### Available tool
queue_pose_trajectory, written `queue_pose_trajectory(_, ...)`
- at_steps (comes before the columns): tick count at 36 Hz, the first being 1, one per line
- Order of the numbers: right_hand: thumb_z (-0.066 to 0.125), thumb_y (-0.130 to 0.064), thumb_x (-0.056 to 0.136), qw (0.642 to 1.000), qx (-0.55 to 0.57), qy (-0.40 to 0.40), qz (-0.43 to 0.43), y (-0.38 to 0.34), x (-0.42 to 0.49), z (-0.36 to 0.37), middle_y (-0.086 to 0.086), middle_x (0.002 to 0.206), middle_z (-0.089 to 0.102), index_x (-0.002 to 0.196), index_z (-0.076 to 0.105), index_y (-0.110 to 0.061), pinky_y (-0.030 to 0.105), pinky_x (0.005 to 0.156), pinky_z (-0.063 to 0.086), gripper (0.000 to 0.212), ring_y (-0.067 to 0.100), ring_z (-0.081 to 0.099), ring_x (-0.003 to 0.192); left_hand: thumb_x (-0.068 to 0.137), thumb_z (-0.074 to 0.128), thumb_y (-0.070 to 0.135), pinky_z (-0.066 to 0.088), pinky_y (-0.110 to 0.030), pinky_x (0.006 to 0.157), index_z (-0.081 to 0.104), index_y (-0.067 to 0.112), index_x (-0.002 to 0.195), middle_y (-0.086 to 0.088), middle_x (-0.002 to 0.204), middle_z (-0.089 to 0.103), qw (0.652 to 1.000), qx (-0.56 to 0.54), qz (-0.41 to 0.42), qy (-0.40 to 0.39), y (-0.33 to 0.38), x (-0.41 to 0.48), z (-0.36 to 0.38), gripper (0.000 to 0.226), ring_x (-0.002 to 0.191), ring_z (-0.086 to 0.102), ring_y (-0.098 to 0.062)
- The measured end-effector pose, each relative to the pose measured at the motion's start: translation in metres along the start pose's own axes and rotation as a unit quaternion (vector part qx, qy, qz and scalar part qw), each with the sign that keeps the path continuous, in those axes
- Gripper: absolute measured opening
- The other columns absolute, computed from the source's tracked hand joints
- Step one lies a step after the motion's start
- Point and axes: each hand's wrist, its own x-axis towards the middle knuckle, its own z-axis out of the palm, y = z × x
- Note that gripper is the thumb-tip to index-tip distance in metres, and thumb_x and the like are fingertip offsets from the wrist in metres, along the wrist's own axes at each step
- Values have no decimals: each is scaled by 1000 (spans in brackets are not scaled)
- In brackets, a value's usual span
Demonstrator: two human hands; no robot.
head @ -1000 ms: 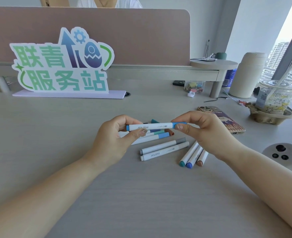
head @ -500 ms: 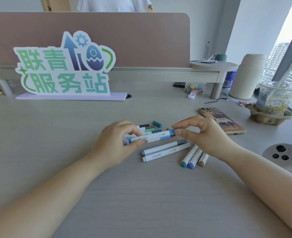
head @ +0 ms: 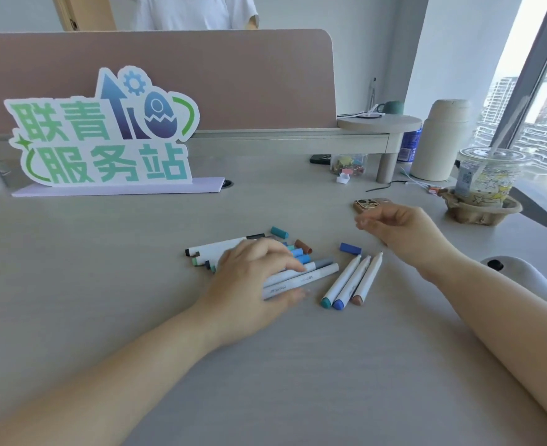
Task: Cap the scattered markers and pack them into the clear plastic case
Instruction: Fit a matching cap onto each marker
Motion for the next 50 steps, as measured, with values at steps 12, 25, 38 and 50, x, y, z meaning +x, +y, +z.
queue_pose_trajectory(12, 64, -24, 89, 999, -29, 7, -13, 2, -2, -8, -15, 88, 65, 90, 71, -24, 11, 68, 39, 7, -4, 56, 78, 90, 42, 53, 21, -28, 98, 64, 38, 113, 25, 120, 58, 991, 82, 101, -32, 15, -6, 12, 35, 114, 41, -1)
queue_pose_trajectory(25, 63, -20, 89, 997, -66, -45, -20, 0, -2, 9, -9, 96, 68, 94, 72, -19, 21, 86, 44, 10, 8, 62, 93, 70, 65, 47, 26, -24, 79, 62, 34, 77, 24, 73, 58, 990, 129, 24, 54, -4, -4, -5, 15, 81, 49, -2)
queue_pose_trajectory(38, 60, -37, 89, 959, -242, -128, -78, -29, 34, 56, -9, 102, 68, 98, 72, -25, 31, 87, 48, 20, 12, 58, 98, 81, 41, 52, 32, -29, 72, 61, 32, 80, 18, 82, 59, 987, 155, 18, 44, -26, -5, -31, 28, 86, 53, -13)
queue_pose_trajectory(50, 65, -41, 84, 936, -318, -129, -80, -34, 49, 100, -12, 86, 56, 98, 73, -29, 28, 72, 44, 20, 12, 54, 89, 85, 37, 48, 44, -41, 81, 58, 26, 92, 20, 85, 60, 986, 82, -63, 128, -53, -2, -49, 31, 82, 60, -16)
